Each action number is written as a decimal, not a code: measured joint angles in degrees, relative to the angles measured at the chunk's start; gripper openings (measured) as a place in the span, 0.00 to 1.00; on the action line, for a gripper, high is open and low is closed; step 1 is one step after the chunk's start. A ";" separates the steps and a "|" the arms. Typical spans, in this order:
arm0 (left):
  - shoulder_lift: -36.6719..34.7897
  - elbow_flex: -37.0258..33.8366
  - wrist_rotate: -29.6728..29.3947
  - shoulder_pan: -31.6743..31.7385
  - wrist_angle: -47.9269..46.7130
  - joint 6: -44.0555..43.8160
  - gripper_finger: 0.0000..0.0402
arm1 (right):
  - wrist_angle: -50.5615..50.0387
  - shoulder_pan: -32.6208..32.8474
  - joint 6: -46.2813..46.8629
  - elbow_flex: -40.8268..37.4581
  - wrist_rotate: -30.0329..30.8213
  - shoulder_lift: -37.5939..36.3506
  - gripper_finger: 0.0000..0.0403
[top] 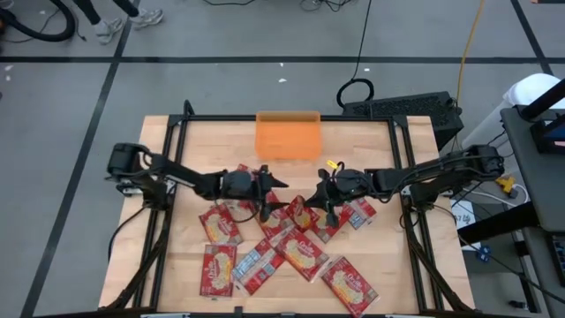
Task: Sort popcorn bags into baskets
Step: Put the popcorn pack into the orange bin
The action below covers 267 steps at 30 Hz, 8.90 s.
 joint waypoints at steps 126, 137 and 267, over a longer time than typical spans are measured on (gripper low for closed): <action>-8.49 2.12 3.60 6.66 0.83 8.28 0.05 | -14.02 -8.89 -7.28 15.78 8.89 2.88 0.08; -14.42 2.13 11.94 11.35 -3.10 9.34 0.04 | -17.88 -5.88 -4.39 15.87 21.88 -0.96 0.32; -4.82 -1.11 20.41 22.73 29.85 7.84 0.07 | 27.67 -22.73 -8.56 0.94 -6.51 0.05 0.43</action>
